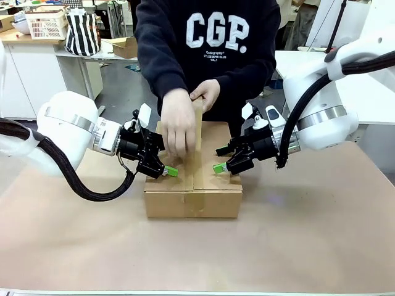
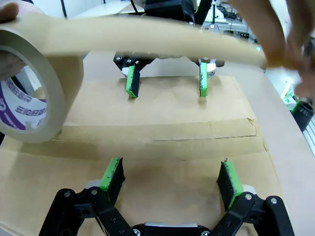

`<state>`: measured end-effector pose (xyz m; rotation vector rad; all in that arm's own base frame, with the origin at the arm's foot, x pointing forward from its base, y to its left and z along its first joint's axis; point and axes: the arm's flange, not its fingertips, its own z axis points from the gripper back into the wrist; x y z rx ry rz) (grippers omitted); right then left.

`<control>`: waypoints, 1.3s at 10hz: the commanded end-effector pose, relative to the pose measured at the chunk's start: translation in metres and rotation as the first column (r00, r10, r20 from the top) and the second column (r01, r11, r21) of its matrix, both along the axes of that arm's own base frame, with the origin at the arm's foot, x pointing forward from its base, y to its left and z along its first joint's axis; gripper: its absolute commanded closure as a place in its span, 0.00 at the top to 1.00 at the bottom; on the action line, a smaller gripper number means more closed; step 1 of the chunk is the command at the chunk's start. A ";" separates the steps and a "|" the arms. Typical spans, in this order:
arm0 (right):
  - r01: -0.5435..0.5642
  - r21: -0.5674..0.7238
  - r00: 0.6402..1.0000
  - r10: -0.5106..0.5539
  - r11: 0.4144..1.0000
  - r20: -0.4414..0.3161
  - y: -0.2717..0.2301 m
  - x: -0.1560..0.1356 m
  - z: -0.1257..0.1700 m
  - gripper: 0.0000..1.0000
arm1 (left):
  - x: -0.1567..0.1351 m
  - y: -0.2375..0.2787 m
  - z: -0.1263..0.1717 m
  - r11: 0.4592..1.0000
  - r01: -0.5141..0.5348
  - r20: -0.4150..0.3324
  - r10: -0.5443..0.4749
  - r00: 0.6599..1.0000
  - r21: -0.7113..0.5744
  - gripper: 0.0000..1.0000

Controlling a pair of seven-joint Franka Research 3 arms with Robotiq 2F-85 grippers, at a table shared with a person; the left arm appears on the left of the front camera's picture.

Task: Pack the gift set into the box.
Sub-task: Press and hold the closed box until the human finishes sealing it.

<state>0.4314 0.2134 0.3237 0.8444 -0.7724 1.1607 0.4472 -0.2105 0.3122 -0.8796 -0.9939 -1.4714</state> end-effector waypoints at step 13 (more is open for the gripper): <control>0.002 -0.005 1.000 -0.002 1.000 -0.006 -0.001 -0.001 -0.004 1.00 | 0.000 0.000 -0.003 1.000 0.000 -0.005 0.000 1.000 0.002 1.00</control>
